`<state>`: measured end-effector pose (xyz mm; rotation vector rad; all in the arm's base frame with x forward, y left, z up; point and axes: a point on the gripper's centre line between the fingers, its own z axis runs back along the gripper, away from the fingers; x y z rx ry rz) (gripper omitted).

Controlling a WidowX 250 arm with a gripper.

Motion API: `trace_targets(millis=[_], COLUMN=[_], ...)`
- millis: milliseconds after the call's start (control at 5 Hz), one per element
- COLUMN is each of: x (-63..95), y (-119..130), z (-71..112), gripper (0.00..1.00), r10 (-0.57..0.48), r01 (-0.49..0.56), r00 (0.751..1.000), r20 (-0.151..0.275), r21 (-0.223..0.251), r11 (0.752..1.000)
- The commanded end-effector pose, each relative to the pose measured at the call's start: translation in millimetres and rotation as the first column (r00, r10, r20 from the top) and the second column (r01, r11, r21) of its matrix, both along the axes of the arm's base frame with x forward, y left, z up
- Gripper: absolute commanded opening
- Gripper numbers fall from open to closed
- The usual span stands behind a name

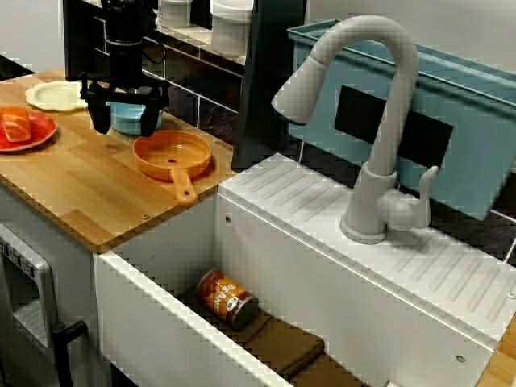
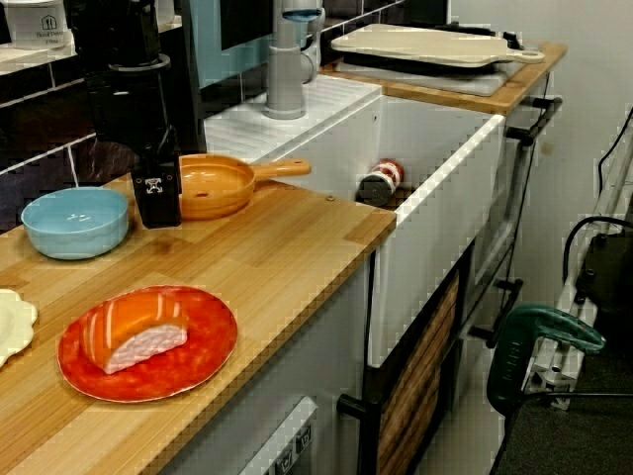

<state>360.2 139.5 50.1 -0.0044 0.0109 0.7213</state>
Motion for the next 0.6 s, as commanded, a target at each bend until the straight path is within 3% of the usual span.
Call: trace_targets(millis=[0, 400], x=[-8.0, -15.9], y=[2.1, -1.2], z=[29.3, 30.4], gripper=[1.0, 1.0], r10=[-0.019, -0.153], r01=[0.019, 0.156], r00=[0.998, 0.985], r20=[0.053, 0.079], r21=[0.001, -0.032], r11=[1.0, 0.987])
